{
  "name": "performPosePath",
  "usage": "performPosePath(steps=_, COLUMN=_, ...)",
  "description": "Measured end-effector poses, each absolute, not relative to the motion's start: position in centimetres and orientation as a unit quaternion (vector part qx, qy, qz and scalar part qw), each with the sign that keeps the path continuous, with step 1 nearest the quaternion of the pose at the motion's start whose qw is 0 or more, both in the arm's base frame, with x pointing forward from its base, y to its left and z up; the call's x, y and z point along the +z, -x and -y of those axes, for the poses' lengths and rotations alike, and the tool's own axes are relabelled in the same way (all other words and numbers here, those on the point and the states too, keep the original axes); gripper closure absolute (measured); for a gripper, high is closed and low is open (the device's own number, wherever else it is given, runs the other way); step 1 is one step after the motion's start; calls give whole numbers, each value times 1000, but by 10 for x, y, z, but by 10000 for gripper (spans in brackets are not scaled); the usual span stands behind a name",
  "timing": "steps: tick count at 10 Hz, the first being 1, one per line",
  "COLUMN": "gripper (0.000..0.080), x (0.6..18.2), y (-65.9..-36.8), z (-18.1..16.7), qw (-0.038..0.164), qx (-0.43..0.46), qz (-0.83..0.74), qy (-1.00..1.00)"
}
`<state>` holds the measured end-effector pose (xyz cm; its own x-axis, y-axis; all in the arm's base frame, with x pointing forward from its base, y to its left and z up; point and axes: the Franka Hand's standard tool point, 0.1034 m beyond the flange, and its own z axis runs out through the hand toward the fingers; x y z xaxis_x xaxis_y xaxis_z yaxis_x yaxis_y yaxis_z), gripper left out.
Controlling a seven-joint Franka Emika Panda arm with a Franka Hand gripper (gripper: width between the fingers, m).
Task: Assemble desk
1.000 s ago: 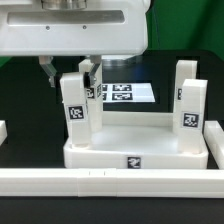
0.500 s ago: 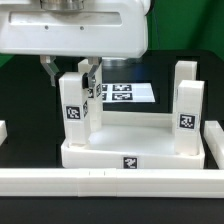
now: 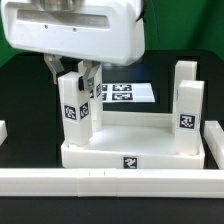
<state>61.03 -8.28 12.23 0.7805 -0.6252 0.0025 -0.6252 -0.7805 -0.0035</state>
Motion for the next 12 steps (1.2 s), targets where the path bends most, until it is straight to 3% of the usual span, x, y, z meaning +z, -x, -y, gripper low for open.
performPosePath(steps=7, gripper=506, x=121, y=-612, z=78, qw=33, qx=-5, qz=-645, qy=763)
performPosePath(steps=12, gripper=506, x=120, y=-614, z=71, qw=39, qx=5, qz=-790, qy=612)
